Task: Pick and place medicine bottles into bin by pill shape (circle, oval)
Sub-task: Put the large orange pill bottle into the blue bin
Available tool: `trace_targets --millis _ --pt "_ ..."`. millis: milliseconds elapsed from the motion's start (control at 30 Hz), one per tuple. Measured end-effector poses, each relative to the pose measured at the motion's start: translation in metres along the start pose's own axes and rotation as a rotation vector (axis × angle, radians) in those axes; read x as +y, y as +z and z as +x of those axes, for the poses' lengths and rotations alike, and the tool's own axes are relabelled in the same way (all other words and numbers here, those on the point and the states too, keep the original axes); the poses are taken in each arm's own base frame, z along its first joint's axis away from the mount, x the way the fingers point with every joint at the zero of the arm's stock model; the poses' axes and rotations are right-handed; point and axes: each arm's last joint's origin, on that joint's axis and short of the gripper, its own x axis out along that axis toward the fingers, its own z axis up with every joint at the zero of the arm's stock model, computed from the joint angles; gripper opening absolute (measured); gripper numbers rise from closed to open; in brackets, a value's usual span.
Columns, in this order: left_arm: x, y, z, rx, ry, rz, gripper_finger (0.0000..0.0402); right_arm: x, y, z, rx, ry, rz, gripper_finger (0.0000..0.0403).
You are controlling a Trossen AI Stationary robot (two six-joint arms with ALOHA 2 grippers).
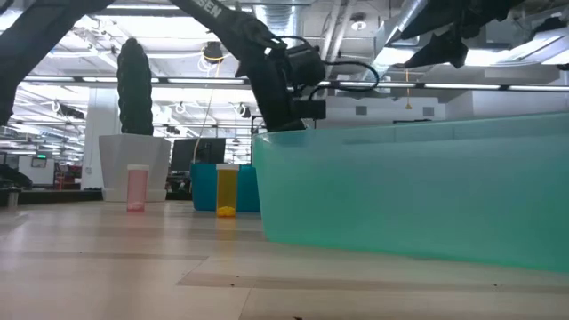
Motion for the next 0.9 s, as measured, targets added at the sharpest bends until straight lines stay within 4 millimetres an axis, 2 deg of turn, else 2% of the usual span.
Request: trace_targets --millis 333,900 --pt "0.0016 -0.0038 0.0087 -0.003 -0.012 0.006 0.0210 0.0001 0.0002 0.0000 -0.002 0.001 0.001 0.0333" --pt "0.0042 -0.0046 0.0090 -0.005 -0.015 0.013 0.0220 0.0001 0.0001 0.0000 -0.001 0.001 0.000 0.0333"
